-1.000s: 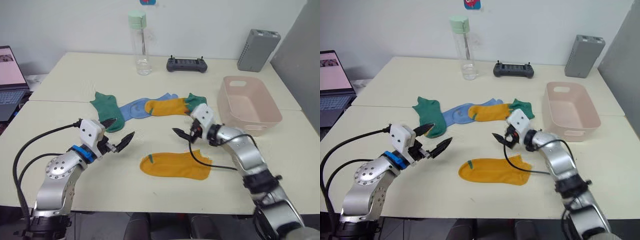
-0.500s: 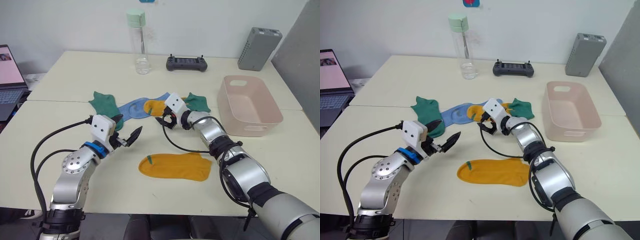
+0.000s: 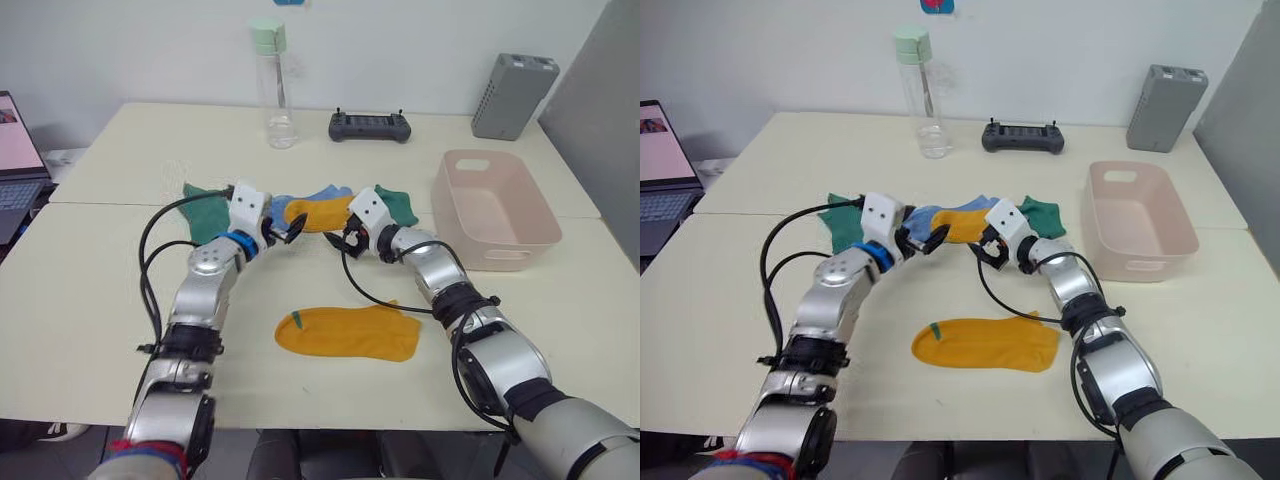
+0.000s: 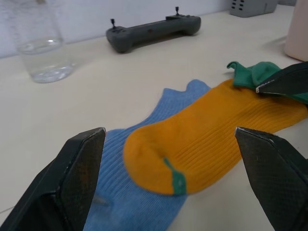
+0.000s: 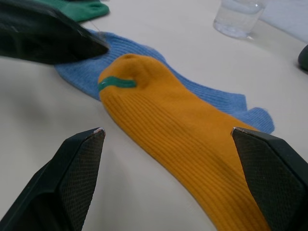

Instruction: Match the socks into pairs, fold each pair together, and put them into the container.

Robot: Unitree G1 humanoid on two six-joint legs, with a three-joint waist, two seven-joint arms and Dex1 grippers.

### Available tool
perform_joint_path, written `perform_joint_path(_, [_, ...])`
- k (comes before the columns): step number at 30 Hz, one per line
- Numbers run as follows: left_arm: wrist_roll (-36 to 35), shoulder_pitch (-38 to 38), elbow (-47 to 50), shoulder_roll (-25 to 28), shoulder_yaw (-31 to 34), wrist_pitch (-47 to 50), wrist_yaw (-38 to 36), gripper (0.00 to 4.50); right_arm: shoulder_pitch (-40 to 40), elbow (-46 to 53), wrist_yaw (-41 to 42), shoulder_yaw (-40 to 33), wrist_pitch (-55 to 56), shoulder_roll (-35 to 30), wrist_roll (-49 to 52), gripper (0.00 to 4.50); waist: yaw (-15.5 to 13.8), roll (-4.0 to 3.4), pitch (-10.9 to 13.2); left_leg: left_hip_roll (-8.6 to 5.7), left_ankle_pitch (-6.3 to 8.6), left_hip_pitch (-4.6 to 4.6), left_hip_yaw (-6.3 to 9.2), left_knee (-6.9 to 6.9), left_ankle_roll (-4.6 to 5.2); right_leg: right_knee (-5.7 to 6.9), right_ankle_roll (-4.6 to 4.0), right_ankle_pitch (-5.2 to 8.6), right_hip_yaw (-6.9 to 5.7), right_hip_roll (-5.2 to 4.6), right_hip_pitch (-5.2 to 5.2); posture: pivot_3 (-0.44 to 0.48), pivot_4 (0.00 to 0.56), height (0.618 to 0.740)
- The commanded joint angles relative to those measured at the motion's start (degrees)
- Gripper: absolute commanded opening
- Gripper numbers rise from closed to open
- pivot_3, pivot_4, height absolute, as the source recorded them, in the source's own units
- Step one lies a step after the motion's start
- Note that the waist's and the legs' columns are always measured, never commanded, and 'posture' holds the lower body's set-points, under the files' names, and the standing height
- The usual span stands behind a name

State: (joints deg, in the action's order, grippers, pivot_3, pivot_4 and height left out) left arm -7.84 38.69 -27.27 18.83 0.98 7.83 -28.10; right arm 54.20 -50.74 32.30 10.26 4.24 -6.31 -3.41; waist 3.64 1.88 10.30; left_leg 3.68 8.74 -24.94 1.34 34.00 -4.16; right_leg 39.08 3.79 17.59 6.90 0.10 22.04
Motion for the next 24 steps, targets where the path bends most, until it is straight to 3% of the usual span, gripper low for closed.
perform_joint_path(1, [2.5,4.1,-8.7,-0.9,-0.6,-3.5,1.6,4.46,-1.0,5.0,-0.2,-0.6,-0.9,-0.1,0.2,4.50,0.1,0.00,0.0,0.02,0.00,0.00,0.02,-0.03,0.00,0.00,0.00,0.00,-0.02,0.02,0.03,0.000,0.150,0.740])
perform_joint_path(4, [4.8,7.8,-16.8,-1.8,-1.6,-4.3,3.0,4.46,-3.1,9.5,-0.1,-0.2,-2.5,-0.4,0.1,4.50,0.1,0.00,0.0,0.02,0.00,-0.01,0.05,-0.06,0.00,0.00,-0.01,0.01,-0.05,0.04,0.06,0.000,0.150,0.740])
perform_joint_path(8, [4.8,8.8,-19.7,-2.6,-1.1,-6.0,2.0,4.46,-5.0,14.3,0.1,0.1,-4.8,-0.8,-0.1,4.50,0.0,0.00,0.0,-0.01,0.00,-0.06,0.03,-0.04,0.00,0.00,0.00,0.01,-0.03,0.01,0.06,0.000,0.150,0.740])
perform_joint_path(9, [4.7,8.9,-20.1,-2.8,-0.9,-6.3,1.9,4.29,-5.4,15.2,0.1,0.2,-5.4,-0.9,-0.1,4.50,-0.1,0.00,0.0,-0.01,0.00,-0.06,0.03,-0.04,0.00,0.00,0.00,0.01,-0.05,0.01,0.06,0.000,0.150,0.740])
perform_joint_path(13, [4.6,9.4,-21.1,-3.2,-0.5,-8.8,1.5,3.29,-7.2,19.1,0.2,-0.1,-8.2,-1.4,0.4,4.50,-0.2,0.00,0.0,0.00,-0.01,-0.06,0.06,-0.04,0.00,0.03,0.00,0.01,-0.07,0.02,0.06,0.000,0.150,0.740])
perform_joint_path(23, [4.7,10.2,-21.3,-4.0,-0.2,-11.4,1.3,0.02,-8.1,21.6,0.0,-0.4,-9.7,-2.6,0.5,4.50,-0.3,0.00,0.0,0.00,0.00,-0.06,0.05,-0.03,0.00,0.01,0.00,0.01,-0.06,0.02,0.04,0.000,0.150,0.740])
perform_joint_path(24, [3.8,10.2,-20.7,-4.5,0.5,-11.6,1.1,0.02,-8.3,21.8,0.0,-0.4,-9.8,-2.6,0.7,4.50,-0.3,0.00,0.0,-0.01,0.00,-0.06,0.05,-0.03,0.00,0.01,0.00,0.01,-0.06,0.02,0.04,0.000,0.150,0.740])
